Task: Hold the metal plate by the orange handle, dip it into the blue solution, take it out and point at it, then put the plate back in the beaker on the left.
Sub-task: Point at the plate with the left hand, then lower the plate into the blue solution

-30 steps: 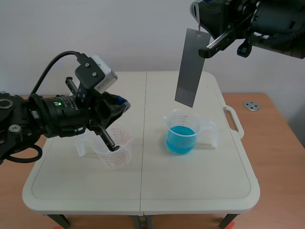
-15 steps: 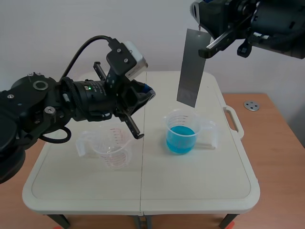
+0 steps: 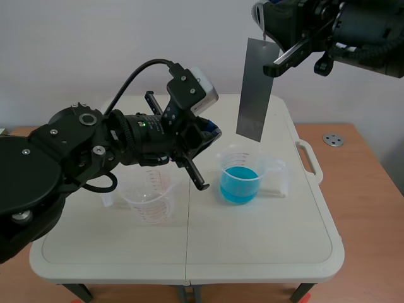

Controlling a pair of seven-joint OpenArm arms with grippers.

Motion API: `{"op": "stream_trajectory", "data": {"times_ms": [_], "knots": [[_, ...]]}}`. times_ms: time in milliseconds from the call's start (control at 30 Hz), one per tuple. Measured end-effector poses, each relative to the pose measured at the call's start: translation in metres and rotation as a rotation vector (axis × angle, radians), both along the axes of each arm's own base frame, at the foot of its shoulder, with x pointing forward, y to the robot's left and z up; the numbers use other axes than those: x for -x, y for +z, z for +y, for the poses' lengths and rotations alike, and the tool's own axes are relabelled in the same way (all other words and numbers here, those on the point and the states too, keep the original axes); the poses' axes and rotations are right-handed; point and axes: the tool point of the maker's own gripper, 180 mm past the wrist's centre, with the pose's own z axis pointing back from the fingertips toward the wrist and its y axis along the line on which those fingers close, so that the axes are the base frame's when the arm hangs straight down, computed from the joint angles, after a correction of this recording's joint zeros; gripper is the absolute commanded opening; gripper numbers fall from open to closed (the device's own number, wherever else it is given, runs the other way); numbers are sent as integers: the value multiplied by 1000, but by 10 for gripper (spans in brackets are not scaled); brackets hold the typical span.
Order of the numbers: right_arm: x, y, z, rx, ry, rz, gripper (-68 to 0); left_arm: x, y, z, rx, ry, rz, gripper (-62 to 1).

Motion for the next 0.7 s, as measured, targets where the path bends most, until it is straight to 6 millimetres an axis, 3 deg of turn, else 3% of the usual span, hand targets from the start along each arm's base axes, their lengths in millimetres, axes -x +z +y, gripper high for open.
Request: {"op": "stream_trajectory", "data": {"times_ms": [700], "knots": [[0,0,0,0,0,0,-662,-6,4,3,8,27,-20,-581]]}}
